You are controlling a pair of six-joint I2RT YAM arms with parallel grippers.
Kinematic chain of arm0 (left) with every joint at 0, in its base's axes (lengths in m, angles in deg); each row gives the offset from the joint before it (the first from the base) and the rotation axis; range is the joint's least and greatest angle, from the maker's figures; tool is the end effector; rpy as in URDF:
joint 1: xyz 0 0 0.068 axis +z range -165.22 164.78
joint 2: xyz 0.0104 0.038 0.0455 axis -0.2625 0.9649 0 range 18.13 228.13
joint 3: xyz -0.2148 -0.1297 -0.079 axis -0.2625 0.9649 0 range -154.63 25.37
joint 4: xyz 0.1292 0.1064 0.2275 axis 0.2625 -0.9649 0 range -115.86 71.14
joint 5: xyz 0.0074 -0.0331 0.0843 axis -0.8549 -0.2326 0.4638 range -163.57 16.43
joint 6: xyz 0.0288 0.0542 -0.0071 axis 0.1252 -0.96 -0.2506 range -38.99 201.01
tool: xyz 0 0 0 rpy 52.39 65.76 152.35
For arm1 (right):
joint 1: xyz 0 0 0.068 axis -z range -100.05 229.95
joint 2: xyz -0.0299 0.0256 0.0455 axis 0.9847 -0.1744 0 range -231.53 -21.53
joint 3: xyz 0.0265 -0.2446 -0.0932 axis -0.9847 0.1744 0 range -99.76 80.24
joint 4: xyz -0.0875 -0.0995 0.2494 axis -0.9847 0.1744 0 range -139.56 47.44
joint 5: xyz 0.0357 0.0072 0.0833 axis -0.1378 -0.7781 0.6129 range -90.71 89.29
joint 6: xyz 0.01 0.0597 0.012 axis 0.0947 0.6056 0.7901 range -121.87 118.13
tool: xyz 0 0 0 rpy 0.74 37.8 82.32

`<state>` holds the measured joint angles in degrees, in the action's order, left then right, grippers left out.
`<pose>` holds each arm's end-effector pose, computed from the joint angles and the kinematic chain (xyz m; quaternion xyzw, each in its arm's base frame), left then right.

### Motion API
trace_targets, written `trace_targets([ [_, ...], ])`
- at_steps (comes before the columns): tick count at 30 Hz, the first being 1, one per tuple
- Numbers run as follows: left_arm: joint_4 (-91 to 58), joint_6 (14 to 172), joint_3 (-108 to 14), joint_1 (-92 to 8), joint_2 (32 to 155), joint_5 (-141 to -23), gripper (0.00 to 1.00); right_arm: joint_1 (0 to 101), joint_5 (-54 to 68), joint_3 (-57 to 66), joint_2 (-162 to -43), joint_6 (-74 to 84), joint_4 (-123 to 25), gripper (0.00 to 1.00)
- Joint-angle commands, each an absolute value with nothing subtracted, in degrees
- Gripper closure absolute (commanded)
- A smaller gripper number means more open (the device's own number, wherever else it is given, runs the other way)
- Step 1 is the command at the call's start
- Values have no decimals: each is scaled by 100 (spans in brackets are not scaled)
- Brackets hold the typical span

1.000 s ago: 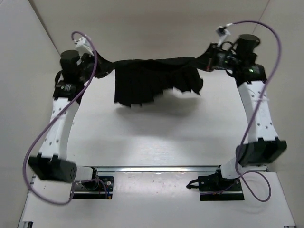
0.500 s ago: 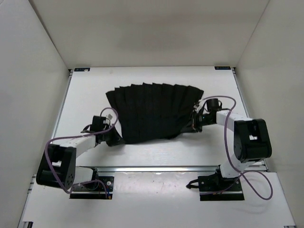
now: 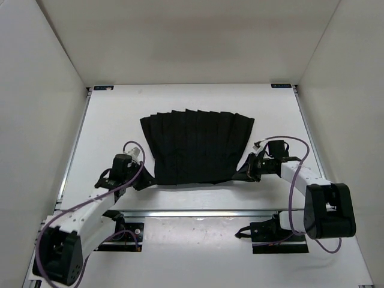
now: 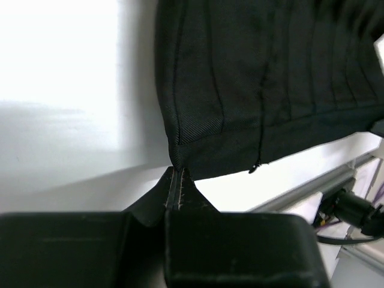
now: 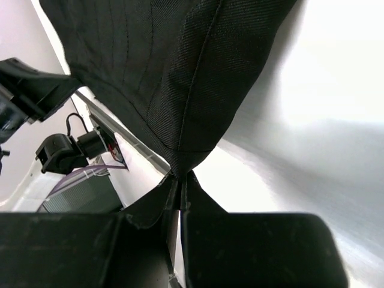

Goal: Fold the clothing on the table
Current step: Fold the skirt

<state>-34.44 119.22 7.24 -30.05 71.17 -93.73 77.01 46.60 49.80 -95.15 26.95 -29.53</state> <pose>0.1851 -0.0656 0.1218 -0.1298 0.9194 -0.2960 0.2242 0.2299 0.0462 0.1238 0.1089 0.8893 0.4335 0.0972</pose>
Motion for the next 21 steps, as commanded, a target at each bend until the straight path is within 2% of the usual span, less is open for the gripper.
trace_targets([
  [1,-4144,11985,552,-3156,6158,-8957,100,7670,4544,4877,-8888,2626,-2558,100],
  [7,-5602,12029,235,-3201,4724,-8728,100,7635,4385,5035,-7112,2942,-2127,100],
  [11,-5937,12231,401,-3368,4152,-9018,100,7451,4262,5289,-6058,3179,-1556,100],
  [16,-6806,12354,8,-3350,3221,-9079,100,7319,4403,5922,-4888,3530,-766,100],
  [21,-6800,12276,-915,-3201,3569,-9273,100,7266,4272,5800,-4122,3943,-359,99],
])
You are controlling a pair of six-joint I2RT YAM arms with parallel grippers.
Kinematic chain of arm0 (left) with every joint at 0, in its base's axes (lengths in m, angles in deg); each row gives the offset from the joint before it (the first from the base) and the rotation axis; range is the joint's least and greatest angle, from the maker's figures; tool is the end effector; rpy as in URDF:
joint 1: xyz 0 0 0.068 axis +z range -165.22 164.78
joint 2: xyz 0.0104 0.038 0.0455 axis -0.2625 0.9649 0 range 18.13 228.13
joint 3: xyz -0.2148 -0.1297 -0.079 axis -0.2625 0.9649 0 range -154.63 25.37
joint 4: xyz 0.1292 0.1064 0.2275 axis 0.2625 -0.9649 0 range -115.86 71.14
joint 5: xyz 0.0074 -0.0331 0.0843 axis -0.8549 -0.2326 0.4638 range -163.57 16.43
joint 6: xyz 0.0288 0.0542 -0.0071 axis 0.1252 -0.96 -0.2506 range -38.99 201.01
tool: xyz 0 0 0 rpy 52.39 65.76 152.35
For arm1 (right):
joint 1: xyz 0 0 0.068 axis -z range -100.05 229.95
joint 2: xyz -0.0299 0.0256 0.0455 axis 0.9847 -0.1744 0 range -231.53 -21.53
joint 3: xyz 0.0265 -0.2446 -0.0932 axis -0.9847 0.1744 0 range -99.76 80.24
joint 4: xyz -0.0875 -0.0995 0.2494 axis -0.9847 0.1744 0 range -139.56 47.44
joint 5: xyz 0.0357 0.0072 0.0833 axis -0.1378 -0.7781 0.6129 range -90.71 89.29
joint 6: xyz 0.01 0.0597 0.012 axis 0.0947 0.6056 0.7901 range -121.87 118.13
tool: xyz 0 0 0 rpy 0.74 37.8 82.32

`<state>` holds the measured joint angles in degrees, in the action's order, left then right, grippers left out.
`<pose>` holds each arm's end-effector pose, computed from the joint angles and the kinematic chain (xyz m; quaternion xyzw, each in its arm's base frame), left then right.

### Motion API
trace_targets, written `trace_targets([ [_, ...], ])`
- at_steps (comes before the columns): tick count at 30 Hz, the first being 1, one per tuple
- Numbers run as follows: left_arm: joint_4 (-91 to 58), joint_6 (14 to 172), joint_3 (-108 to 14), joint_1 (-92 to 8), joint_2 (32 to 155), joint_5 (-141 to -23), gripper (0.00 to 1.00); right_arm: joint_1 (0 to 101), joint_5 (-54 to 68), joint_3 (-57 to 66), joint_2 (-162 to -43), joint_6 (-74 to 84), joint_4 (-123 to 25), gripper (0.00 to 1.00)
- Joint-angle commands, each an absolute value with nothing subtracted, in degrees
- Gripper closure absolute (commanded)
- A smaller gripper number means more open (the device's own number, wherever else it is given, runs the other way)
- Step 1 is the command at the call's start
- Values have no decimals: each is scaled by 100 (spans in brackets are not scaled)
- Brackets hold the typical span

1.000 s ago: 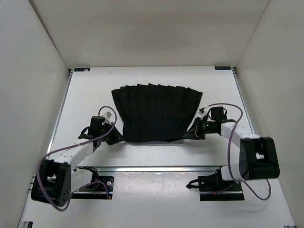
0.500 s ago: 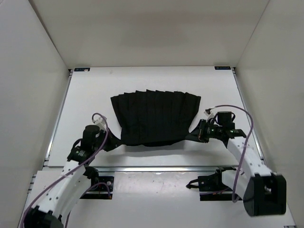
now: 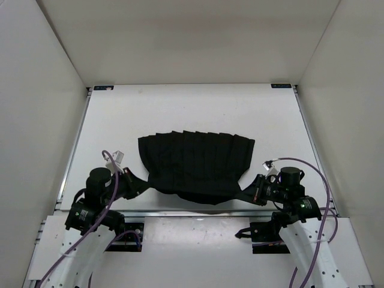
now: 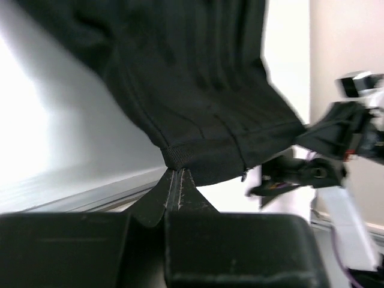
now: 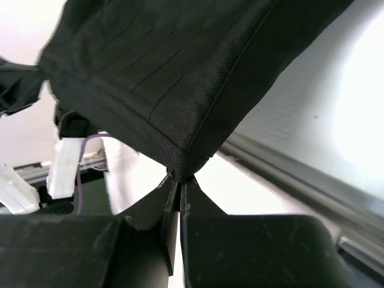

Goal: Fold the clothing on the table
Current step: Fold the skirt

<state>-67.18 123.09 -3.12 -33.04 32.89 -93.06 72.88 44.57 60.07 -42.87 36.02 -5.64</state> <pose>0.1066 -0.0506 0.2329 -0.1064 0.8696 -0.3586 0.3222 0.1222 0.0486 0.1848 0.0849 0.8614 0.4635 0.1896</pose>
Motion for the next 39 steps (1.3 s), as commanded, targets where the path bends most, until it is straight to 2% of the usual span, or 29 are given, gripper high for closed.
trace_targets([
  [1,-6651,12258,-1013,-3244,3701,-9203,100,7266,4253,5687,-4209,3962,-394,100],
  [4,-6344,12083,-1329,-3315,4343,-8808,100,7336,4026,5170,-4900,3734,-509,100],
  [7,-5816,11837,-1620,-3123,5055,-8614,100,7836,4076,4474,-5840,3059,-667,100],
  [9,-5299,11757,-1681,-3078,5695,-8623,100,8161,4262,4193,-6352,3065,-1322,100],
  [12,-4788,11591,-1778,-2911,6416,-8473,100,8118,4235,3885,-7152,3074,-2201,100],
  [16,-4296,11406,-2067,-2621,7373,-8158,100,8390,4780,3893,-8083,3346,-3705,100],
  [23,-3285,11642,-2350,-2050,8922,-8816,100,8286,4640,2979,-9919,3328,-4418,100],
  [28,-2810,11704,-2700,-1848,10177,-8719,100,8031,4604,1664,-11685,3277,-4727,100],
  [29,-2652,11791,-2805,-1838,10467,-8771,90,8031,4640,1347,-11898,3180,-4919,99],
  [30,-2599,11818,-2911,-1708,10636,-8789,64,8039,4779,1257,-12248,3232,-5121,89],
  [31,-2346,11914,-3051,-1567,11003,-8955,50,8144,4824,1143,-12382,3458,-5541,75],
  [32,-2161,12037,-3218,-1531,11294,-9191,38,8232,4929,1237,-12531,3826,-6119,64],
  [33,-2080,12099,-3333,-1287,11418,-9359,35,8285,4965,1299,-12576,4013,-6403,55],
  [34,-1966,12300,-3464,-1171,11637,-9683,29,8355,4939,1309,-12620,4110,-6737,26],
  [36,-1755,12442,-3606,-1109,11745,-10072,24,8356,4948,985,-12726,3648,-6522,1],
  [39,-2060,12136,-3633,-1266,11526,-9907,22,8224,4598,194,-12980,1955,-4795,1],
])
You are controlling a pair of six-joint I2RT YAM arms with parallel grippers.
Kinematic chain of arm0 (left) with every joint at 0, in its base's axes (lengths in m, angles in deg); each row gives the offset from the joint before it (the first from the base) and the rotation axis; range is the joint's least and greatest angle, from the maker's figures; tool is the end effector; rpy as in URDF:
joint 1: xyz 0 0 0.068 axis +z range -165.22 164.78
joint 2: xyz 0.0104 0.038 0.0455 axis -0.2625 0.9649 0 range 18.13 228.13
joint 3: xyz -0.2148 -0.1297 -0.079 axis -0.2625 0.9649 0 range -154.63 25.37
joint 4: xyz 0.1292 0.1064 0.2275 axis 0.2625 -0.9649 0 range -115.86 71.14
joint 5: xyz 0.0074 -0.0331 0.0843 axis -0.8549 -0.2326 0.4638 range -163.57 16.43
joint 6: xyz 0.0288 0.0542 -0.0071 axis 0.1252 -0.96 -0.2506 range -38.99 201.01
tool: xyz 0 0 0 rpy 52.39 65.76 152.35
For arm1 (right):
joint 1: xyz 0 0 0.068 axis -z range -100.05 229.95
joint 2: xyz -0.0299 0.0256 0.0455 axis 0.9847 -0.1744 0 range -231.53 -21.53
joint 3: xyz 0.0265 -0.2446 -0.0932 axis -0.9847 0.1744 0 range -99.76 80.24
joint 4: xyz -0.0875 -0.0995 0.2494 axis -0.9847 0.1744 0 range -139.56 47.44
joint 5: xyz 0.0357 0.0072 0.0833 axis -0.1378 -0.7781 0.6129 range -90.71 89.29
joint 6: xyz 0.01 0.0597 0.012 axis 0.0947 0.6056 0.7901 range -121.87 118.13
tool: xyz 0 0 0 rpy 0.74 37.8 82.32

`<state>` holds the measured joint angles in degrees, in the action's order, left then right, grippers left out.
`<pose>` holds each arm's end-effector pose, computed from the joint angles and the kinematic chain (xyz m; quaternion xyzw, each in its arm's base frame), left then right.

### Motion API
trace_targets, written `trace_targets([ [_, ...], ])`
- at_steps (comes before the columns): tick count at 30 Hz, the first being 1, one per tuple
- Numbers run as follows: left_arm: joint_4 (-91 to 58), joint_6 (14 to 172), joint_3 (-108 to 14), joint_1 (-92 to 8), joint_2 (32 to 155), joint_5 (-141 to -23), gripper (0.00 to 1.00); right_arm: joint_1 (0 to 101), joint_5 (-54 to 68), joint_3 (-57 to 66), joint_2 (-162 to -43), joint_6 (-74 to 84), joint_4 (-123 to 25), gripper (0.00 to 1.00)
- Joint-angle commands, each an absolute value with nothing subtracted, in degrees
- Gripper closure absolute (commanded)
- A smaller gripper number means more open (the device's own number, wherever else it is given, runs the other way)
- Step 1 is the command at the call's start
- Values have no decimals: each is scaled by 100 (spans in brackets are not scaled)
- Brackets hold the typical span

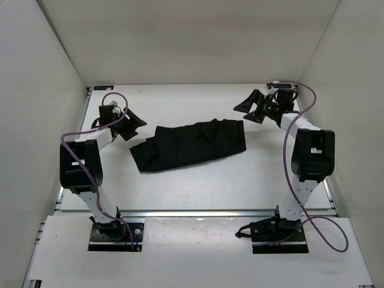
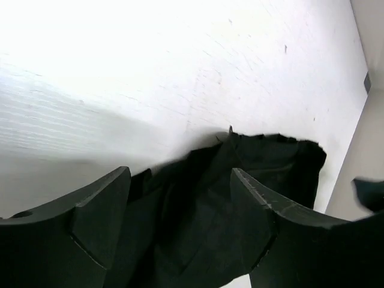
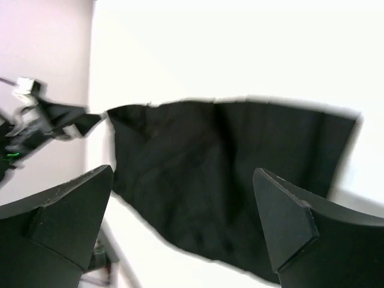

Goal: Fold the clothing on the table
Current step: Fold the skirt

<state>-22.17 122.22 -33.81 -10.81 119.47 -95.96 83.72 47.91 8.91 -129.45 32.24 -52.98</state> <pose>0.3906 0.0123 0.1440 -0.2841 0.8654 -0.2878 0.2960 0.4376 0.0063 0.1867 0.0748 0.8218 0.4629 0.3237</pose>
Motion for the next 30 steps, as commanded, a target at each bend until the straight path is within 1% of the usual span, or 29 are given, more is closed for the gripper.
trace_targets([
  [1,-2314,11909,-3641,-1371,11429,-9828,22,8146,4326,-34,-13094,1714,-4528,1],
  [2,-2465,11689,-3581,-1425,11306,-9740,24,8067,4202,-123,-13104,1320,-4204,1],
  [3,-2562,11486,-3415,-1443,11166,-9678,30,8022,4018,-37,-13095,1125,-4052,1],
  [4,-2563,11389,-3326,-1712,11069,-9634,36,8013,4025,42,-13087,1097,-4060,6],
  [5,-2519,11257,-3073,-1854,10833,-9503,45,8013,4147,235,-13043,1062,-4225,13],
  [6,-2389,11169,-2800,-1917,10622,-9397,58,7917,4157,402,-13025,1035,-4392,28],
  [7,-2292,11125,-2476,-2057,10515,-9196,63,7890,4244,430,-13103,948,-4411,40],
  [8,-2177,11089,-2412,-2215,10323,-9089,62,7846,4236,447,-13069,895,-4411,55],
  [9,-2020,11028,-2237,-2312,10216,-9019,52,7794,4262,326,-13165,781,-4289,57],
  [10,-2027,10958,-2200,-2356,10242,-8905,33,7767,4253,203,-13305,589,-4158,56],
  [11,-2044,10887,-2209,-2400,10303,-8947,29,7750,4262,123,-13367,508,-4061,51],
  [12,-1975,10774,-2209,-2453,10373,-8887,28,7662,4297,35,-13446,351,-3973,47],
  [13,-1965,10755,-2226,-2453,10426,-8764,26,7627,4280,0,-13473,210,-3928,47],
  [14,-1826,10729,-2174,-2471,10444,-8728,26,7626,4297,-18,-13525,183,-3928,46],
  [16,-1606,10685,-2139,-2524,10557,-8492,25,7486,4166,52,-13482,16,-4007,39],
  [18,-1561,10649,-2138,-2603,10680,-8246,24,7355,3956,34,-13499,-73,-4006,35],
  [24,-1149,10746,-2331,-2576,11067,-8227,22,7073,3858,-378,-13912,-362,-3726,33],
  [26,-1060,10755,-2454,-2603,11295,-8340,23,6959,3840,-589,-14052,-467,-3638,30],
  [28,-990,10790,-2560,-2586,11480,-8499,26,6879,3779,-782,-14246,-573,-3489,29],
  [29,-929,10807,-2613,-2629,11577,-8552,30,6818,3761,-940,-14308,-626,-3367,28],
  [30,-876,10834,-2631,-2647,11665,-8596,38,6731,3674,-1046,-14413,-696,-3226,27],
])
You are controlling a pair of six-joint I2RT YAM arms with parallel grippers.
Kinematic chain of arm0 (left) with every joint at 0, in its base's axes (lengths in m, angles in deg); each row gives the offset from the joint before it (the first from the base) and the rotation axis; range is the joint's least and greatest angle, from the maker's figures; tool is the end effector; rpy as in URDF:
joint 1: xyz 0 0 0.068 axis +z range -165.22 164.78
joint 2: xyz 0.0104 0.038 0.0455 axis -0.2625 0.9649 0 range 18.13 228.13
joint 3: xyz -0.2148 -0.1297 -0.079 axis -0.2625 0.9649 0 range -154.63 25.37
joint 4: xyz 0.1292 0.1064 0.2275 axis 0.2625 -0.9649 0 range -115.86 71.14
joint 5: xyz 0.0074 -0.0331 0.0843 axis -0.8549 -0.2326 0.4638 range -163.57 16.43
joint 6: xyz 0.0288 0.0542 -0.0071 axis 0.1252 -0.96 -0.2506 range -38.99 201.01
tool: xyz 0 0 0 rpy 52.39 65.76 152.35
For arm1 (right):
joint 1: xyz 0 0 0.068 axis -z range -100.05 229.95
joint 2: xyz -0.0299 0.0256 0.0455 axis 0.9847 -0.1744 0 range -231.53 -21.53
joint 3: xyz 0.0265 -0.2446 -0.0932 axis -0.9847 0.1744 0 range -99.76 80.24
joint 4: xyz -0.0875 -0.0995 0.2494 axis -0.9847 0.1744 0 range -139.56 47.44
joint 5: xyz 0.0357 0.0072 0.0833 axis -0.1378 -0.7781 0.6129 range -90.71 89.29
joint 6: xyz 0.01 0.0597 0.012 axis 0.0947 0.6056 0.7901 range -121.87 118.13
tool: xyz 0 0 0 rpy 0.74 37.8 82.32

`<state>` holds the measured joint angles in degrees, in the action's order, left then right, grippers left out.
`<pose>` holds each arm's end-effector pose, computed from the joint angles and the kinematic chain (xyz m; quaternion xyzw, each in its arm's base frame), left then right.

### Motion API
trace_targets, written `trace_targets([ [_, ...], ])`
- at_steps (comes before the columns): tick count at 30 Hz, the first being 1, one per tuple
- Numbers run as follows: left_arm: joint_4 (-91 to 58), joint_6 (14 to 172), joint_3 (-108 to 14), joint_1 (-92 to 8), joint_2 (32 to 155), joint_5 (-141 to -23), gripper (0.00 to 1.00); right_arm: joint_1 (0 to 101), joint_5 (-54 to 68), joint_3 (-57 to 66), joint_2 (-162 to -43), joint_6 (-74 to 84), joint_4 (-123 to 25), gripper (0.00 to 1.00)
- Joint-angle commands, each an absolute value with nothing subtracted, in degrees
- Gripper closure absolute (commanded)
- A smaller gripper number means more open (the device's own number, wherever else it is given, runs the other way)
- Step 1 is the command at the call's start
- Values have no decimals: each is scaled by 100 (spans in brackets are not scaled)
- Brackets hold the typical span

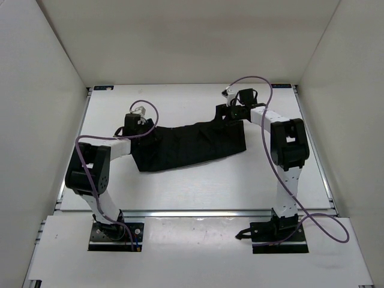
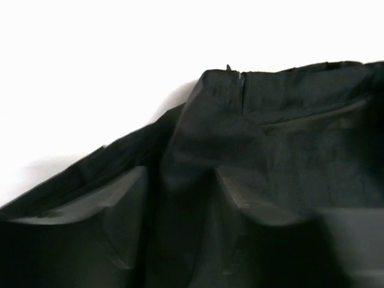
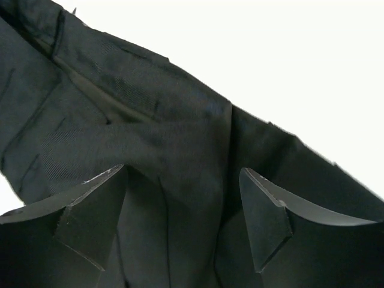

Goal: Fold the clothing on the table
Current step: Fold the skirt

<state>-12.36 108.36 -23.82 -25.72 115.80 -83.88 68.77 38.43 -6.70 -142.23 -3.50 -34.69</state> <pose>0.3575 -0.0747 0.1246 -0.0971 0.9053 -0.2091 0.3567 0.4632 0.1216 0.1506 -0.2160 0.8628 0.3400 0.3055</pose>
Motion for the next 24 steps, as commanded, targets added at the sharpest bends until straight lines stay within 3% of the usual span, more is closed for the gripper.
trace_targets([
  [1,-815,10851,-2631,-2656,11700,-8631,45,6721,3630,-1125,-14483,-740,-3164,28],
  [3,-735,10904,-2648,-2673,11719,-8710,78,6616,3480,-1249,-14563,-811,-2979,30],
  [4,-691,10904,-2640,-2691,11753,-8667,92,6572,3410,-1258,-14554,-863,-2996,37],
  [5,-665,10878,-2605,-2708,11719,-8658,99,6537,3218,-1266,-14572,-863,-3005,43],
  [7,-717,10878,-2587,-2699,11666,-8597,100,6501,3129,-1231,-14554,-829,-3005,67],
  [8,-735,10878,-2561,-2682,11631,-8561,100,6501,3128,-1223,-14546,-793,-3057,90],
  [9,-778,10878,-2517,-2586,11535,-8570,100,6553,3189,-1153,-14467,-628,-3171,100],
  [16,-1314,10720,-2236,-2383,10665,-8149,100,7045,3462,-275,-13677,418,-3751,100],
  [24,-1754,10737,-2024,-2260,10734,-7963,100,7389,3488,350,-13430,946,-3743,100],
])
